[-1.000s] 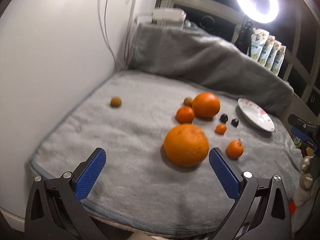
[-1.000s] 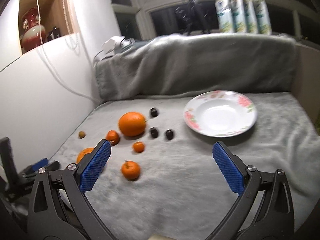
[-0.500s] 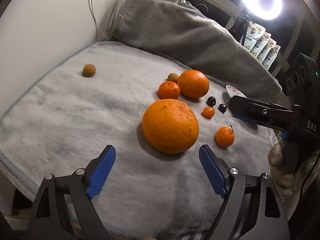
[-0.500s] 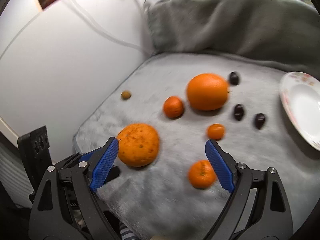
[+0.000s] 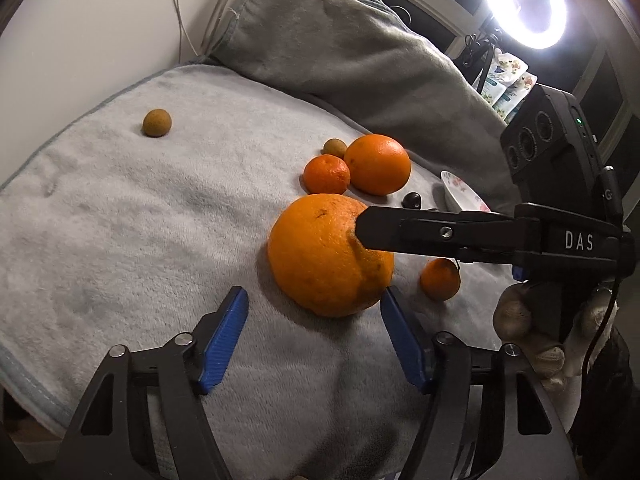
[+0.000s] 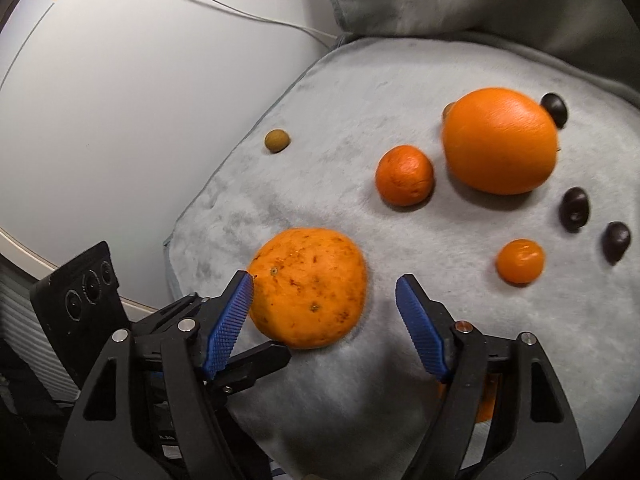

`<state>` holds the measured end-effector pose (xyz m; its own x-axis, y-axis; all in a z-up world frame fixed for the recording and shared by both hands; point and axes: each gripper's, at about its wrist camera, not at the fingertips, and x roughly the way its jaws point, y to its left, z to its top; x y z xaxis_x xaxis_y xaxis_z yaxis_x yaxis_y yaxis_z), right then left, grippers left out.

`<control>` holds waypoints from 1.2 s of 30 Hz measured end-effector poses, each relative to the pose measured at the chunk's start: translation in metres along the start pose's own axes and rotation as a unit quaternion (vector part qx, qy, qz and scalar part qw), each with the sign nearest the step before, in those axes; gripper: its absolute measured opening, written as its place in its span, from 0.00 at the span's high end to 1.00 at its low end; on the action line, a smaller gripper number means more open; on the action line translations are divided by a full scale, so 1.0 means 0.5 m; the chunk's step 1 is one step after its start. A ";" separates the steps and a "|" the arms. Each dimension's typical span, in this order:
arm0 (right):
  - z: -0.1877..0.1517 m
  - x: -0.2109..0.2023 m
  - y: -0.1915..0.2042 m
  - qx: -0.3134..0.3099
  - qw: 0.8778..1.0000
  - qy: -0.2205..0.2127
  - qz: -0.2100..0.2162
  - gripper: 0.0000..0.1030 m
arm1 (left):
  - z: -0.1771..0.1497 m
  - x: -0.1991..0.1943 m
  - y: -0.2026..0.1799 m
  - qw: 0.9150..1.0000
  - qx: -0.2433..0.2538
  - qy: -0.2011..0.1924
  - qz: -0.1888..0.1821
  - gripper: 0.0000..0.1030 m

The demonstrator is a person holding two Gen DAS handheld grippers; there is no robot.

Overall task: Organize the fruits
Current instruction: 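Close the right gripper on the large orange and lift it, then carry the large orange to the white floral plate and release it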

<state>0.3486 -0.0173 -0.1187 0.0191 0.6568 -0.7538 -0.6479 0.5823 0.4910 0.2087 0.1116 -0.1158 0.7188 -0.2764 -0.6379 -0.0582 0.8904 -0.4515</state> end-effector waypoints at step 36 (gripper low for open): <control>-0.002 -0.168 -0.051 0.011 0.996 -0.081 -0.025 0.32 | 0.057 0.031 -0.160 0.995 0.086 -0.010 -0.047 0.50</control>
<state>0.3628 -0.0878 -0.0681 0.1746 0.6936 -0.6988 -0.6255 0.6263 0.4654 0.2441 0.0465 -0.0718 0.7292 -0.3566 -0.5841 0.1292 0.9099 -0.3942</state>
